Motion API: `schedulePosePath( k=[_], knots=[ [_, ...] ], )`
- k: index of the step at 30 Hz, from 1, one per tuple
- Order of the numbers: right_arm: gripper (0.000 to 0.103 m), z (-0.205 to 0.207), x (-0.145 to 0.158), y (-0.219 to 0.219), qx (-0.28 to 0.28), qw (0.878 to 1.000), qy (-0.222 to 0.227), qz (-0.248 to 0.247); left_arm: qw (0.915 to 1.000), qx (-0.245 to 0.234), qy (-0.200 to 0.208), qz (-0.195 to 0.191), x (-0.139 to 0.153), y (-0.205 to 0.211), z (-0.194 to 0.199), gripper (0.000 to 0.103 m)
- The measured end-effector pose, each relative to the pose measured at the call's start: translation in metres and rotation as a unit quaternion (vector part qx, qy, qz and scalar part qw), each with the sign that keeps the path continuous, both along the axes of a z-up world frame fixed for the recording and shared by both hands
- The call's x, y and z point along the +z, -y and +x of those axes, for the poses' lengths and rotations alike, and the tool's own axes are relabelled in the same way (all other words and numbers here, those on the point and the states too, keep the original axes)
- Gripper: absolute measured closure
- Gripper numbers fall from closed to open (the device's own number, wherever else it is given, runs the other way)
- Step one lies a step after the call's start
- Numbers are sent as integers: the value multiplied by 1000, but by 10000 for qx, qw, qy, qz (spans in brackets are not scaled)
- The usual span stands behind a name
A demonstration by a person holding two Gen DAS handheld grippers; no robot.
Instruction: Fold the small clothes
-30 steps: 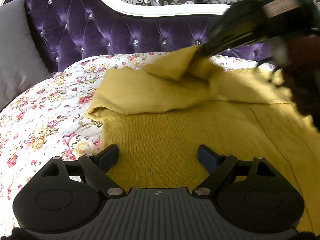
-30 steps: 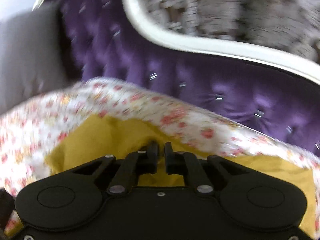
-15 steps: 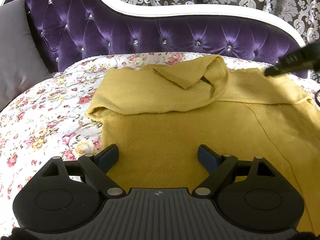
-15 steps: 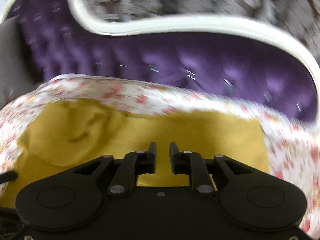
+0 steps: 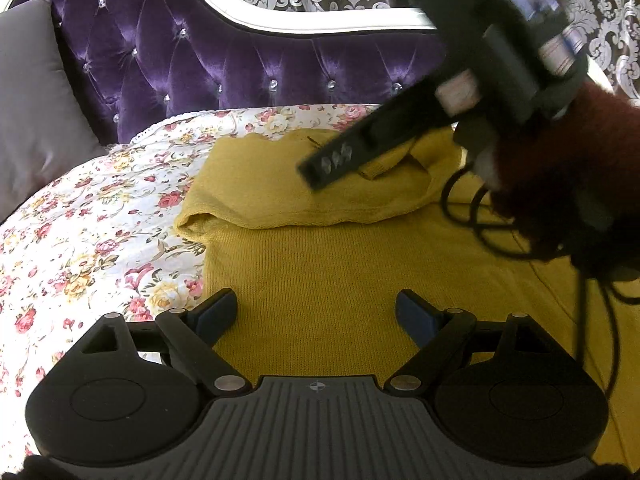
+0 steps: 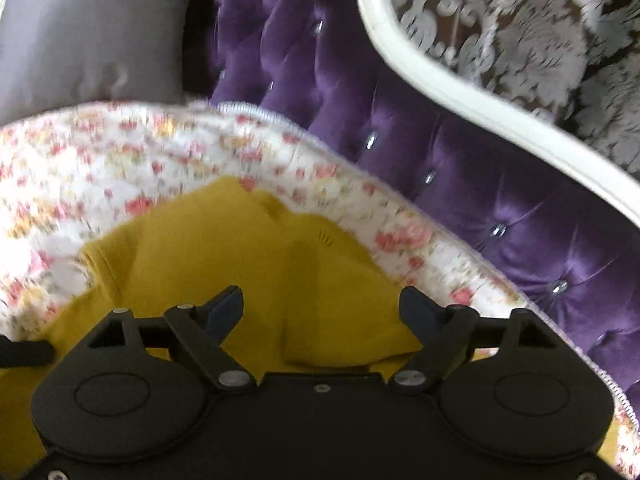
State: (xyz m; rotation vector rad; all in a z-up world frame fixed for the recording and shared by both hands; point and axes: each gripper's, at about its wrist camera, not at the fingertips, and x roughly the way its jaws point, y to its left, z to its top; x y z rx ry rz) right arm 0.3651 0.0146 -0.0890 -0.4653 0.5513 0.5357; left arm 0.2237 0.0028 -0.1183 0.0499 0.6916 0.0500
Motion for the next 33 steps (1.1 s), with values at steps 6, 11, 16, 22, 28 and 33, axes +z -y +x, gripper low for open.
schedulePosePath(
  k=[6,11,16,22,28,33],
  knots=[
    [93,11,1,17,-286,9959,-620,589,10000,-2,3,3,0,0,0,16],
    [95,11,23,43,-566,9907,-550,1109,10000,-4,5,2,0,0,0,16],
    [95,10,44,100,-1181,9754,-553,1780,10000,-6,6,1,0,-1,0,16],
    [95,6,42,184,-2050,9504,-769,2207,10000,-2,8,2,0,-1,0,16],
    [93,3,7,227,-2613,9328,-1320,2100,10000,-5,18,2,-1,-2,0,15],
    [71,-1,-4,242,-2723,9184,-1551,2415,10000,-5,20,5,-1,-2,0,15]
  ],
)
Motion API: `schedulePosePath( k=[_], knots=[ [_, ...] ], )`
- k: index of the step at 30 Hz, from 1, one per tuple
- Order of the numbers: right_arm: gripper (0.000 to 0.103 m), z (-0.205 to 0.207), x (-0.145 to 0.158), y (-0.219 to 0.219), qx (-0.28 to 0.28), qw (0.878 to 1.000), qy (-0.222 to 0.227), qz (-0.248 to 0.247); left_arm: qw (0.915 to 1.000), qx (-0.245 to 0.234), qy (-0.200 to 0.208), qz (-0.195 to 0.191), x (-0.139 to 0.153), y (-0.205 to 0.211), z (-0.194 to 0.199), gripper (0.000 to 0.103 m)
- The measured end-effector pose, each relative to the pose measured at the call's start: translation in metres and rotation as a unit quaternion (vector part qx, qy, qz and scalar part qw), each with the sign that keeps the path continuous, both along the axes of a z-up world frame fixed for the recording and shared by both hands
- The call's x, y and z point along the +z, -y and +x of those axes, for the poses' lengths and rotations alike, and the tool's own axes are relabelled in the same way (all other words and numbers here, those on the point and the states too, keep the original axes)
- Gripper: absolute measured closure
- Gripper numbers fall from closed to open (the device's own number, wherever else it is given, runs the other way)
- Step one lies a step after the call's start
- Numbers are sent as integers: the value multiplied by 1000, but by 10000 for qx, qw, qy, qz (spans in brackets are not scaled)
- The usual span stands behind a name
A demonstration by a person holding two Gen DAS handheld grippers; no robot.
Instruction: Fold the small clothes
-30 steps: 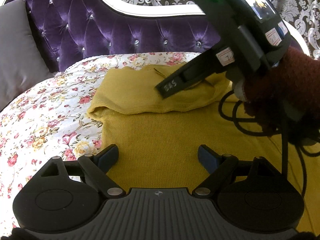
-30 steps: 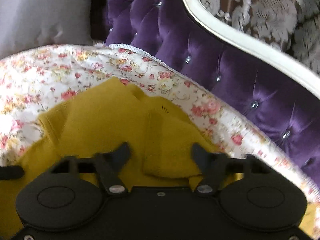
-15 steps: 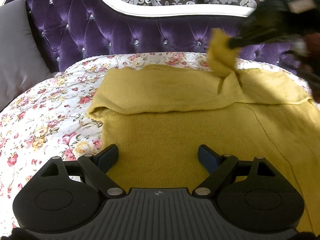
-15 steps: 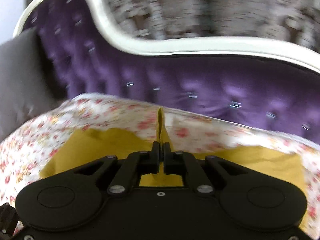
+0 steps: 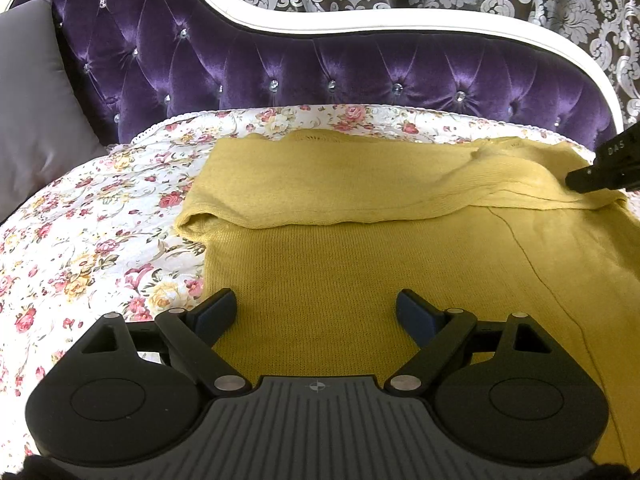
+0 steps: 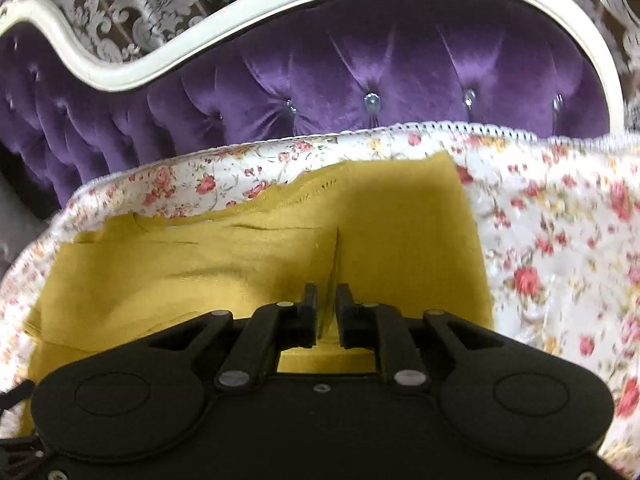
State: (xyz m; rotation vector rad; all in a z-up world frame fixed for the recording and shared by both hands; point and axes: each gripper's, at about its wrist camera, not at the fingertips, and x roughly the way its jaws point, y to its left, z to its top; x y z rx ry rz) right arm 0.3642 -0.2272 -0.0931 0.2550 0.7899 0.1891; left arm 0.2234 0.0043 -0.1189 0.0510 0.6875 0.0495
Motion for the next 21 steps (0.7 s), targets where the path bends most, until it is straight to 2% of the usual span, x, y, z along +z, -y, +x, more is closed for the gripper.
schedulePosePath(
  k=[1,2,3,10,11,13,14,15,16,17,19,21],
  knots=[
    [60,1,-1,3,-24,9999,14,108,10000,-1,1,3,0,0,0,15],
    [40,2,-1,6,-72,9998,41,206,10000,-1,2,3,0,0,0,15],
    [34,2,0,8,-105,9995,85,277,10000,0,3,0,0,0,0,15],
    [36,13,-6,2,-21,9991,76,413,10000,0,3,10,0,0,0,15],
    [39,14,-7,1,-42,9991,80,410,10000,-1,4,14,0,0,0,15],
    [56,14,-8,-1,-17,9992,99,381,10000,-2,5,19,0,0,0,15],
    [77,15,-8,-3,1,9993,69,362,10000,-1,5,16,0,0,0,15],
    [86,16,-9,-7,15,9996,41,273,10000,0,5,13,0,0,0,15],
    [88,15,-9,-11,55,9999,52,142,10000,-1,6,13,0,0,0,15],
    [95,15,-8,-15,122,9999,98,31,10000,-1,7,13,-1,0,0,15],
    [95,12,2,-20,257,9993,264,-30,10000,-1,6,12,0,-1,0,15],
    [95,9,25,-20,353,9974,631,-68,10000,0,8,13,-1,-1,0,15]
  ],
)
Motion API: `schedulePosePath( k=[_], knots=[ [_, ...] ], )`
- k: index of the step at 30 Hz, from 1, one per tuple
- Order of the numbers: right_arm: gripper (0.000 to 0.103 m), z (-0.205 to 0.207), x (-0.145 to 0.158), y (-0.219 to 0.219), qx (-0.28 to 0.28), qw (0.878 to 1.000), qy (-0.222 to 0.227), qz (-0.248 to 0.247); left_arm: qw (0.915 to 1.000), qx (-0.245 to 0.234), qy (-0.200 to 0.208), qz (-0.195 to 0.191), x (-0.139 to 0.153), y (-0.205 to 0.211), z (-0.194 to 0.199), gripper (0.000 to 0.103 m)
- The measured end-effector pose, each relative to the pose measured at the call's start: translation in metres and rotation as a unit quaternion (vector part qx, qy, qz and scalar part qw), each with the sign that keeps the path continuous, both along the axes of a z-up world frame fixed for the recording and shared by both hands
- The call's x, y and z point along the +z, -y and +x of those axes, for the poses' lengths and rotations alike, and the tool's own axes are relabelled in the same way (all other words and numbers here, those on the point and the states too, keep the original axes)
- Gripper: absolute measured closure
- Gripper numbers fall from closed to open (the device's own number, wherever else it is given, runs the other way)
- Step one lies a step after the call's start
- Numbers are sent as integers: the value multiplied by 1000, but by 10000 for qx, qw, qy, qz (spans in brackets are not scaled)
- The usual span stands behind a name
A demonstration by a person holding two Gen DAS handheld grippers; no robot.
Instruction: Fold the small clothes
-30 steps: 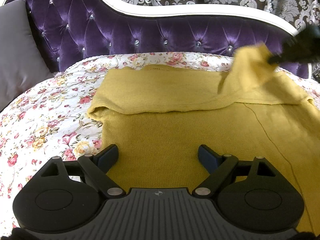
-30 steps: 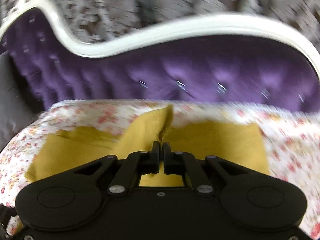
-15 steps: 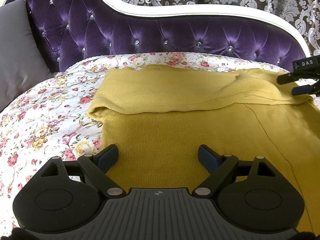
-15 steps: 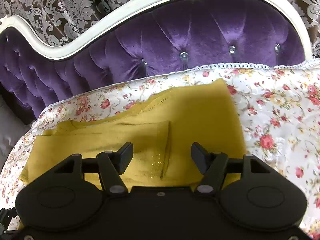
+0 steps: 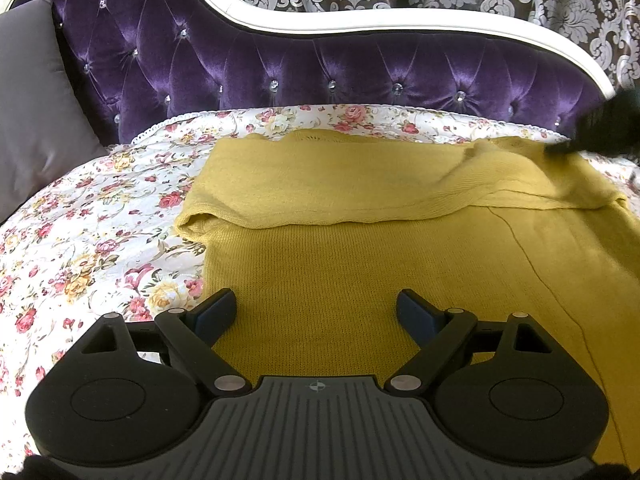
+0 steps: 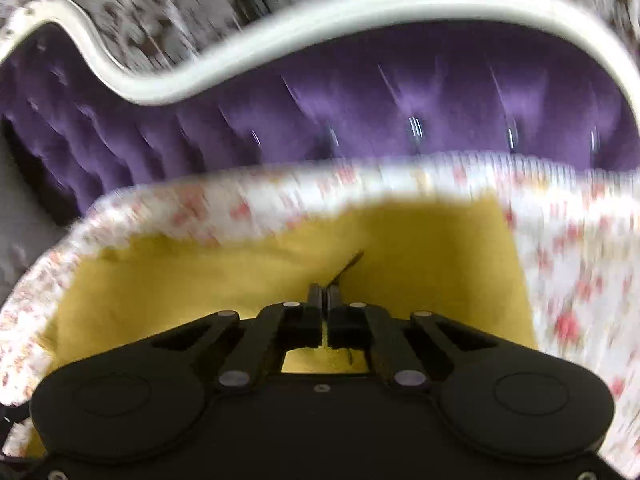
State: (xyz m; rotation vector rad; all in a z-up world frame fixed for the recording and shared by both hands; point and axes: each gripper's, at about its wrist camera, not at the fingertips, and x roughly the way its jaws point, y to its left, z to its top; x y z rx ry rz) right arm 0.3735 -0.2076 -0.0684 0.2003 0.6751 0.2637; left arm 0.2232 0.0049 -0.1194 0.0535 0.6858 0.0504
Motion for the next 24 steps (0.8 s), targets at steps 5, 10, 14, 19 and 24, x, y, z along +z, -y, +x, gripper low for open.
schedulePosePath(
  k=[5,10,14,19,24],
  knots=[
    [96,-4,44,20,-174,9966,656,-463,10000,0,1,10,0,0,0,15],
    [96,17,8,45,-559,9947,58,-862,10000,-1,-6,4,0,0,0,15],
    [91,25,-22,47,-591,9925,-340,-1014,10000,0,-3,6,0,0,0,15],
    [48,12,-11,42,-826,9912,69,-1030,10000,1,-2,7,0,1,0,15],
    [22,-2,-2,16,-575,9933,474,-884,10000,6,-3,25,0,1,0,15]
  ],
)
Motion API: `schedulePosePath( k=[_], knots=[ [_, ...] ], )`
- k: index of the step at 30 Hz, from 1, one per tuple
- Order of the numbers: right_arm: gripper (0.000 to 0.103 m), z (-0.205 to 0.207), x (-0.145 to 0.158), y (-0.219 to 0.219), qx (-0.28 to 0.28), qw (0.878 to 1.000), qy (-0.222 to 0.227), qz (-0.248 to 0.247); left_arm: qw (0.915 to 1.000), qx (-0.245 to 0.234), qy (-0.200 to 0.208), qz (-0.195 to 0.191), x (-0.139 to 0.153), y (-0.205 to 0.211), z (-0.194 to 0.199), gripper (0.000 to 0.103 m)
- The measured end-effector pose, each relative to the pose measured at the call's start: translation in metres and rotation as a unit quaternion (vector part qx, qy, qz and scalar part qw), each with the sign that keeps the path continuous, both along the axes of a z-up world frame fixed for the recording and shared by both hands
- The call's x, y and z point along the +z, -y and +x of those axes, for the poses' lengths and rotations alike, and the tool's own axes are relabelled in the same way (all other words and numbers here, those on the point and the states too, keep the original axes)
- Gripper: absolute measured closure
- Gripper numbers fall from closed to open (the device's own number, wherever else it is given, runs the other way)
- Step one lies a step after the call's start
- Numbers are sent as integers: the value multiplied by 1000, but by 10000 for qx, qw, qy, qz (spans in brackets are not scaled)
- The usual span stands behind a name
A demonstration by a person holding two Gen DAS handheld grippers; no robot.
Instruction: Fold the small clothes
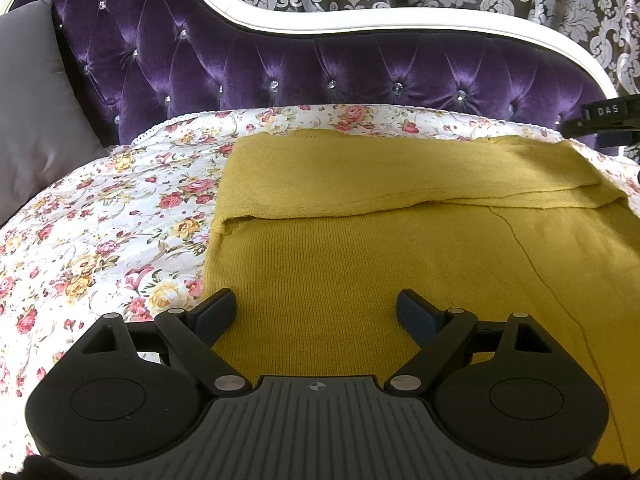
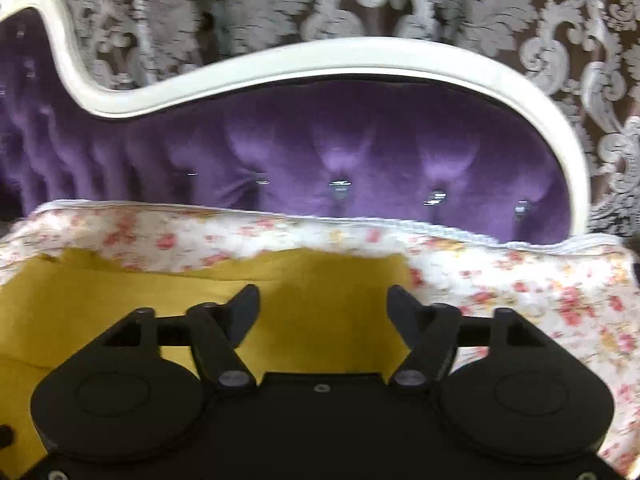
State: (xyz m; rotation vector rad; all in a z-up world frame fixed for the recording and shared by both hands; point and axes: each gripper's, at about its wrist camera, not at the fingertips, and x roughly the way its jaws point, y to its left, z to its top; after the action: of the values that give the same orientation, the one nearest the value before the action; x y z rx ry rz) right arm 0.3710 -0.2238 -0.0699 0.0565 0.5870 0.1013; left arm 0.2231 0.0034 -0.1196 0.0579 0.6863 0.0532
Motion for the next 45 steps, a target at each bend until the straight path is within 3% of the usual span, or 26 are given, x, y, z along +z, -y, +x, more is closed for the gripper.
schedulePosePath(
  k=[7,15,22,28,35,37,38,40,42,43,45],
  knots=[
    [0,-14,-15,-33,440,9985,-248,210,10000,4,-17,-4,0,0,1,10],
    [0,-12,-40,-44,435,9968,-624,255,9999,-16,-18,-101,1,-3,1,9],
    [0,-20,-46,-55,523,9974,-474,-120,9979,142,341,-530,22,-27,6,10],
    [0,-20,-47,-54,530,9977,-419,-72,9953,538,467,-656,51,-64,68,10],
    [0,-21,-48,-52,527,9979,-371,-21,9935,737,-352,-796,31,-78,145,11],
    [0,-22,-47,-52,526,9980,-357,-15,9901,691,-722,-981,19,-79,156,20],
    [0,-22,-47,-53,522,9980,-356,-13,9890,662,-719,-1109,16,-79,158,21],
    [0,-22,-47,-53,521,9981,-342,-23,9887,654,-628,-1196,16,-76,158,35],
    [0,-23,-47,-53,520,9982,-311,-9,9896,497,-504,-1250,20,-72,158,84],
    [0,-24,-47,-52,517,9983,-286,12,9920,543,-386,-1075,24,-67,154,95],
    [0,-26,-46,-50,498,9985,-230,89,9969,566,10,-554,34,-56,146,95]
  ],
)
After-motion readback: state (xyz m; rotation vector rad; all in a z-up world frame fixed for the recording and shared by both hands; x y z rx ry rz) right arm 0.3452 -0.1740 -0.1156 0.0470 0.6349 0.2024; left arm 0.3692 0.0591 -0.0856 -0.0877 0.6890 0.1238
